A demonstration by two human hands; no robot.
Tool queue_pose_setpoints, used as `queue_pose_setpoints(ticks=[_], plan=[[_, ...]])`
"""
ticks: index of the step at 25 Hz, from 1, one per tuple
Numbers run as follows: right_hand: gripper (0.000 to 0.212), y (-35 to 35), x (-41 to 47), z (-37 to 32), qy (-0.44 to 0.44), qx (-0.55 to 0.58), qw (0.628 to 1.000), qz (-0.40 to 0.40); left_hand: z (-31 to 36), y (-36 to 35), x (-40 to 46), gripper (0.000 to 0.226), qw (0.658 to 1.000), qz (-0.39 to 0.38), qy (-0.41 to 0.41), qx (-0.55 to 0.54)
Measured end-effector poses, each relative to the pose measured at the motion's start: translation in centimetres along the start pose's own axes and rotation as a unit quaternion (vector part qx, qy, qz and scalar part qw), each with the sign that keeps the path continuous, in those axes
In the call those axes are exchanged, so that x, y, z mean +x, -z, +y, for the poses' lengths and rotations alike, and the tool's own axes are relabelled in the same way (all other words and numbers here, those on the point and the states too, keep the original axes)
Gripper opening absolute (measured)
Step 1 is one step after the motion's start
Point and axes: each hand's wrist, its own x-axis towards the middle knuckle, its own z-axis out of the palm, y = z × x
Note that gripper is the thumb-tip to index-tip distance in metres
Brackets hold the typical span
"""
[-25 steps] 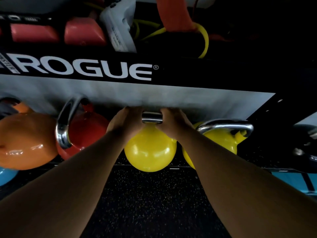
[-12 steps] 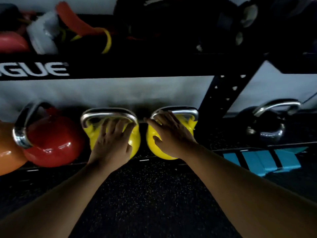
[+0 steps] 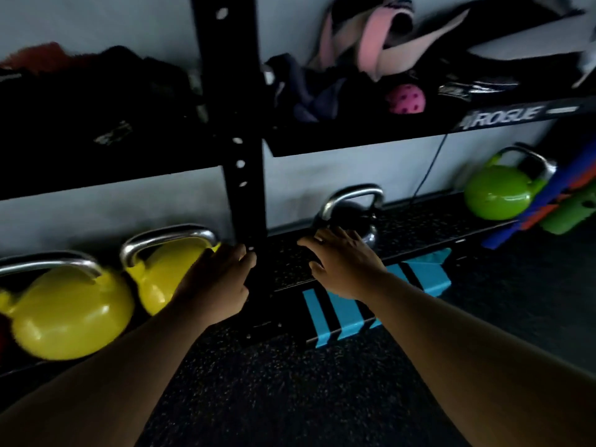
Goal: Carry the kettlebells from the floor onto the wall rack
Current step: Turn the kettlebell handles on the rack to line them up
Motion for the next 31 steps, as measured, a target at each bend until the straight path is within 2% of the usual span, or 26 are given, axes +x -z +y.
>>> queue_pose_setpoints(ticks=[5, 8, 13, 17, 20, 23, 25, 27, 29, 30, 31], plan=[[0.044, 0.2, -1.6, 8.8, -0.074, 0.01, 0.997, 0.017, 6.7, 0.0, 7.7, 0.037, 0.998, 0.039, -0.045, -0.016], [0.044, -0.8, -0.4, 13.0, -0.085, 0.02, 0.996, 0.004, 8.5, -0.8, 12.8, 0.037, 0.998, 0.049, -0.04, -0.027], [0.04, -2.1, 4.5, 19.0, -0.163, 0.03, 0.986, 0.004, 8.8, -1.9, 20.8, 0.043, 0.992, 0.076, 0.042, -0.093], [0.054, -3.8, 8.9, 21.4, -0.19, 0.077, 0.979, 0.002, 9.9, -3.3, 25.6, 0.051, 0.97, 0.063, 0.129, -0.198], [0.06, -5.0, 11.4, 22.7, -0.177, 0.113, 0.977, -0.03, 11.6, -4.7, 27.7, 0.047, 0.927, 0.055, 0.182, -0.322], [0.054, -5.9, 12.3, 24.0, -0.132, 0.148, 0.978, -0.059, 14.5, -6.9, 28.1, 0.038, 0.913, 0.062, 0.205, -0.347], [0.052, -6.2, 12.4, 24.6, -0.116, 0.162, 0.978, -0.053, 15.5, -7.0, 28.5, 0.035, 0.866, 0.064, 0.259, -0.423], [0.056, -6.2, 12.7, 24.2, -0.138, 0.18, 0.973, -0.037, 15.0, -6.7, 29.2, 0.034, 0.827, 0.077, 0.296, -0.472], [0.064, -6.4, 12.7, 23.3, -0.174, 0.189, 0.966, -0.011, 13.3, -6.6, 29.9, 0.041, 0.804, 0.05, 0.292, -0.515], [0.066, -6.4, 12.6, 23.1, -0.177, 0.186, 0.967, -0.001, 12.9, -6.5, 30.2, 0.048, 0.798, 0.055, 0.289, -0.526], [0.066, -6.5, 12.4, 23.2, -0.17, 0.191, 0.967, -0.002, 13.1, -6.5, 30.4, 0.057, 0.776, 0.064, 0.306, -0.547]])
